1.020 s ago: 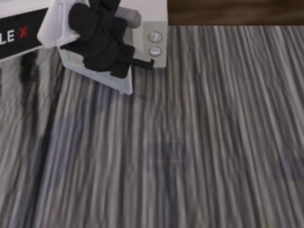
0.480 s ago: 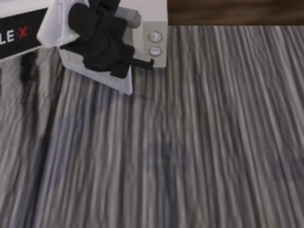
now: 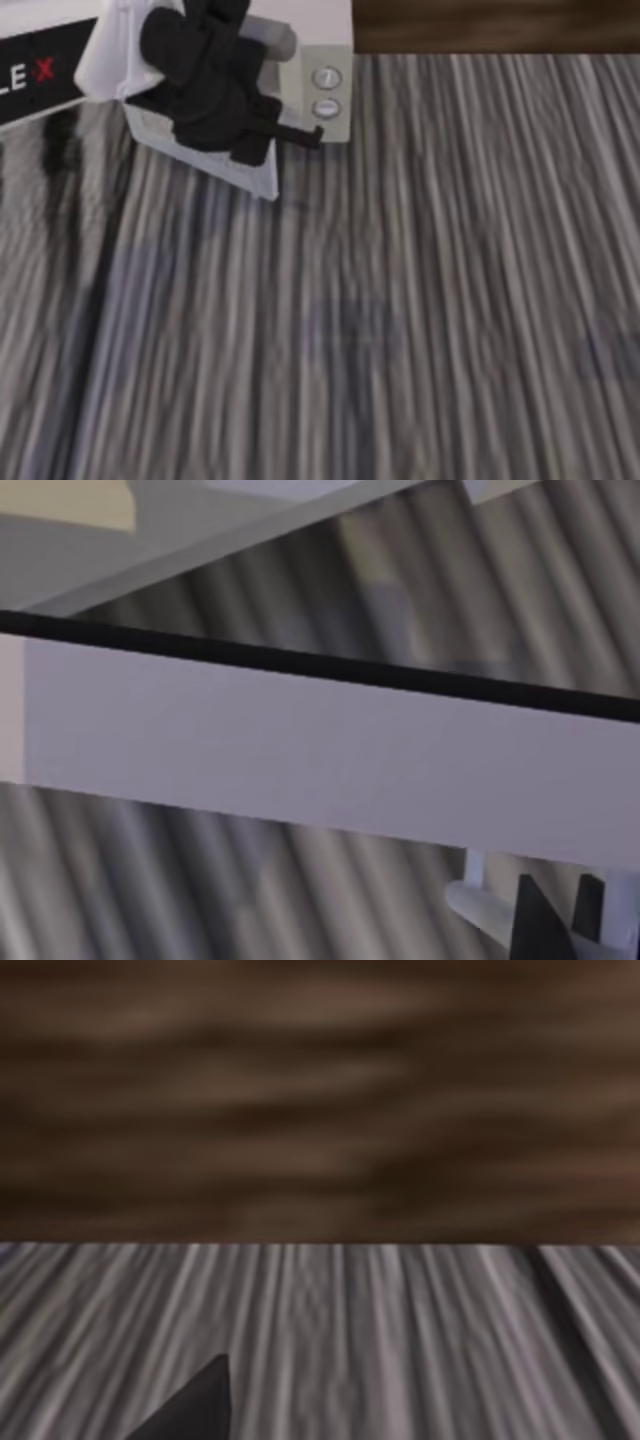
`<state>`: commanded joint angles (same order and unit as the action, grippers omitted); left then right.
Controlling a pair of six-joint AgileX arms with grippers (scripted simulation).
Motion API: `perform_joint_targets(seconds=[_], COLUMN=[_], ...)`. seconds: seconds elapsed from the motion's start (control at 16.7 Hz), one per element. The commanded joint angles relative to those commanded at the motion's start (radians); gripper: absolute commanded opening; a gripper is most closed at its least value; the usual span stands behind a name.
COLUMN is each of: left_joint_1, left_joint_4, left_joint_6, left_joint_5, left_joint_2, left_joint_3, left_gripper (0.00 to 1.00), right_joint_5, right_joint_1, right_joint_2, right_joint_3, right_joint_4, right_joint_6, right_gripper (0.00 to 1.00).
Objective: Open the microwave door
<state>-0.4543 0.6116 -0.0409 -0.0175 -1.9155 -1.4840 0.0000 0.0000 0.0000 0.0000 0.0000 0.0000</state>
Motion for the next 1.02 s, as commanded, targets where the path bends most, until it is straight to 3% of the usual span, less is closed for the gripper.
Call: perform_joint_targets(seconds=[0.36, 1.02], left_joint_1=[0.040, 0.040], left_joint_4=[-0.017, -0.018], left_joint_6=[0.115, 0.116], left_joint_5=[0.059, 0.060], left_joint_2=[0.059, 0.060], left_joint_3=[0.075, 0.076], left_gripper=[0.00, 0.00], right_joint_5=[0.000, 0.000], right_joint_1=[0.000, 0.000], right_joint_2=[0.000, 0.000], right_joint_3=[0.000, 0.000], right_joint_4=[0.000, 0.000], right_joint_6=[0.000, 0.000], right_gripper=[1.00, 1.00])
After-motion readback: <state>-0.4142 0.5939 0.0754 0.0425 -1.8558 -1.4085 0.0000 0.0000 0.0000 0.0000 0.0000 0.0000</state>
